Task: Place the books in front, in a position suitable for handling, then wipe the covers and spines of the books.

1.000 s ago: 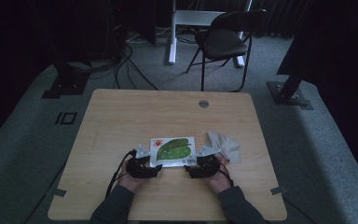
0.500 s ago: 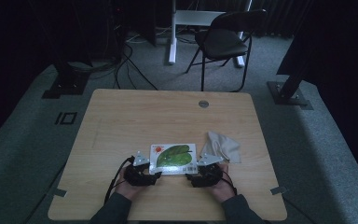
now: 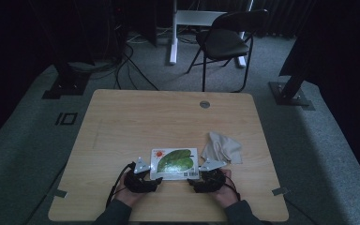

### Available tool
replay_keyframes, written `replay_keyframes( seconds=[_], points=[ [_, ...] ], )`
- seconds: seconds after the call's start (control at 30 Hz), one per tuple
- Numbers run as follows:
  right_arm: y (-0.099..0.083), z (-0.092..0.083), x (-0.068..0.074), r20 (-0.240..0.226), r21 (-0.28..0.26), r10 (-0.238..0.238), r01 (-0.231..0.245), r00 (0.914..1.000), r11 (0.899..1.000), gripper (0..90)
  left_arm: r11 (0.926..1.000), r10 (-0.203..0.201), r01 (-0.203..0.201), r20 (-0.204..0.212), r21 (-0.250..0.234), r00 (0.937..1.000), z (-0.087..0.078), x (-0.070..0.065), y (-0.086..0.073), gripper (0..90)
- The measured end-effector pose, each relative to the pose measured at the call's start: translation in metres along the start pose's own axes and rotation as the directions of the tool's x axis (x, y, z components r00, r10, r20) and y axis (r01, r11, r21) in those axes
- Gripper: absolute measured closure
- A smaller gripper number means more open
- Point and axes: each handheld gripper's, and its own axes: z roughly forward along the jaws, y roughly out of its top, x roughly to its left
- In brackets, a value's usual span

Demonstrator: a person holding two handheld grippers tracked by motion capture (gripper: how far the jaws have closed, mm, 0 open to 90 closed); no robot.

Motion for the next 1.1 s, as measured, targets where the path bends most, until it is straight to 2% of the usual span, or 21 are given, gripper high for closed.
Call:
replay_keyframes(
  seconds=[0.17, 0.67, 0.73, 1.1],
  points=[
    [-0.0008, -0.0008, -0.0034, -0.028, -0.005, 0.016, -0.016, 0.9995, 1.000, 27.9, 1.0000, -0.001, 0.001, 0.001, -0.004, 1.0000, 0.0000, 0.0008, -0.0004, 33.9],
    [-0.0005, -0.0010, -0.0028, -0.028, 0.000, 0.009, -0.009, 0.9996, 1.000, 27.9, 0.9999, -0.008, 0.008, -0.001, -0.012, 1.0000, 0.0008, 0.0022, -0.0006, 34.4],
    [-0.0006, -0.0011, -0.0027, -0.033, 0.000, 0.008, -0.008, 0.9994, 1.000, 27.8, 0.9995, -0.023, 0.023, 0.001, -0.022, 0.9997, 0.0018, 0.0046, -0.0012, 34.2],
    [-0.0002, 0.0008, -0.0020, -0.017, 0.013, -0.001, 0.001, 0.9999, 1.000, 26.0, 0.9990, -0.039, 0.039, 0.006, -0.019, 0.9992, -0.0001, 0.0069, -0.0015, 33.8]
  ],
)
